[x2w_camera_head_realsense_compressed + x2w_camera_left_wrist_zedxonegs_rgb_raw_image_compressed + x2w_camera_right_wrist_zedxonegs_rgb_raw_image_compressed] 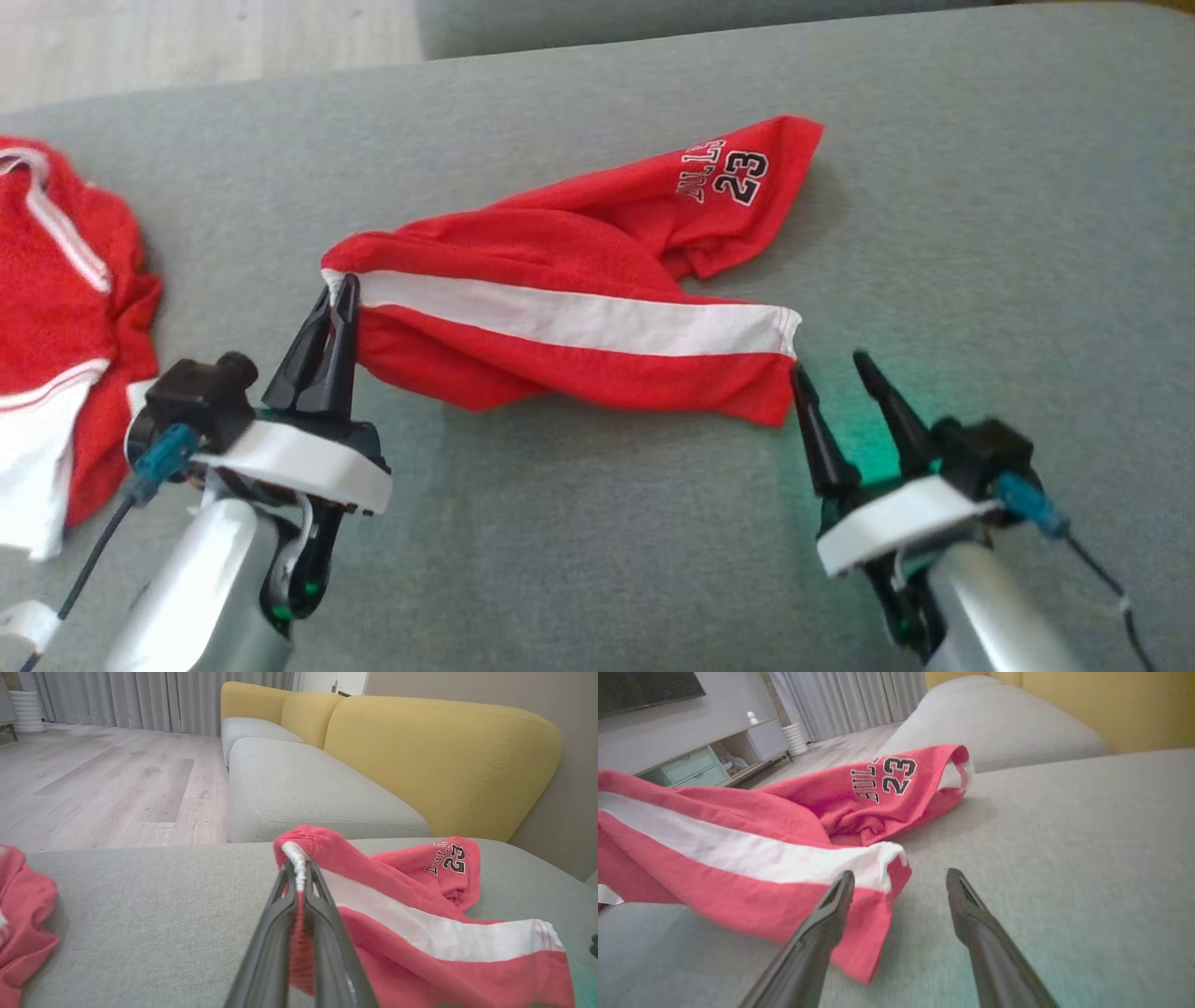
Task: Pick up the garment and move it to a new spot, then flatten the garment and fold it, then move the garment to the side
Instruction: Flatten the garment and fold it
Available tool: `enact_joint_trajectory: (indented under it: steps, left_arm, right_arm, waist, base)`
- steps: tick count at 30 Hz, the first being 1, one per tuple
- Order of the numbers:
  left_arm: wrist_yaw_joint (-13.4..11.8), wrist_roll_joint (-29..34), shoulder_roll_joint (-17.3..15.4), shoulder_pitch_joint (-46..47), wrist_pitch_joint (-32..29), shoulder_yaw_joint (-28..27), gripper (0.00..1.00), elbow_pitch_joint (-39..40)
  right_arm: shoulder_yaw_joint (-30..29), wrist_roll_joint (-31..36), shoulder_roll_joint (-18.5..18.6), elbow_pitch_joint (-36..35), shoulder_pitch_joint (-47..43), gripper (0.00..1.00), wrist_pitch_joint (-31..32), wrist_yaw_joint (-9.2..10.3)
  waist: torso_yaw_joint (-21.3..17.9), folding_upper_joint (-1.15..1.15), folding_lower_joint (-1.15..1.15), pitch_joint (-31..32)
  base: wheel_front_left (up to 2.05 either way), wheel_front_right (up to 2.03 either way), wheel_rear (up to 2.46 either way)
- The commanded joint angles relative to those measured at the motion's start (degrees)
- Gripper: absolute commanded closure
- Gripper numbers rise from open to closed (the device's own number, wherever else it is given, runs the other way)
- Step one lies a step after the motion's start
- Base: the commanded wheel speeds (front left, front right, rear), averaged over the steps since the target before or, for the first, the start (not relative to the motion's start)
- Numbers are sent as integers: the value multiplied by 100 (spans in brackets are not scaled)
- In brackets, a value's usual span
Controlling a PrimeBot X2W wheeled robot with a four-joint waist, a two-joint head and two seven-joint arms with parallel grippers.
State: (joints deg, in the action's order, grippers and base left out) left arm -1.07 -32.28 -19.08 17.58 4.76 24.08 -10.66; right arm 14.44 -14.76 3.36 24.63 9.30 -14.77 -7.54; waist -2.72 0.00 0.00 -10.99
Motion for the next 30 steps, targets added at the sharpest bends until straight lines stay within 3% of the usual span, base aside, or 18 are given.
enact_joint_trajectory:
  steps: [1, 10, 16, 17, 18, 21, 24, 25, 30]
  left_arm:
    - [34, 19, -100, 321, 71, -218, 100, 119]
    - [136, 70, 110, 580, 214, -24, 100, -178]
    - [205, 88, 191, 700, 257, 87, 100, -285]
    - [216, 88, 194, 708, 258, 101, 100, -297]
    - [227, 85, 195, 716, 260, 112, 100, -308]
    - [237, 84, 201, 729, 266, 141, 100, -335]
    - [231, 80, 204, 725, 271, 160, 100, -351]
    - [231, 73, 202, 715, 267, 165, 100, -358]
    - [246, 50, 169, 688, 264, 186, 100, -368]
  right_arm:
    - [183, -80, 112, -71, 283, 0, -23, 5]
    - [755, -881, 424, 407, 853, 0, -23, 5]
    - [845, -1004, 487, 540, 970, 2, -23, 5]
    - [856, -979, 488, 564, 981, 17, -23, 5]
    - [866, -943, 494, 599, 991, 50, -23, 5]
    - [836, -889, 471, 692, 996, 68, -23, 5]
    - [799, -843, 457, 735, 1007, 95, -23, 5]
    - [782, -826, 450, 743, 1009, 100, -23, 5]
    - [656, -748, 440, 698, 1044, 100, -23, 5]
  waist:
    - [156, 0, 0, -53]
    - [516, 0, 0, -119]
    - [663, 0, 0, -160]
    - [681, 0, 0, -162]
    - [696, 0, 0, -163]
    - [734, 0, 0, -162]
    - [740, 0, 0, -158]
    - [734, 0, 0, -151]
    - [679, 0, 0, -118]
  base:
    - [0, 0, 0]
    - [0, 0, 0]
    - [0, 0, 0]
    - [0, 0, 0]
    - [0, 0, 0]
    - [0, 0, 0]
    - [0, 0, 0]
    - [0, 0, 0]
    - [0, 0, 0]
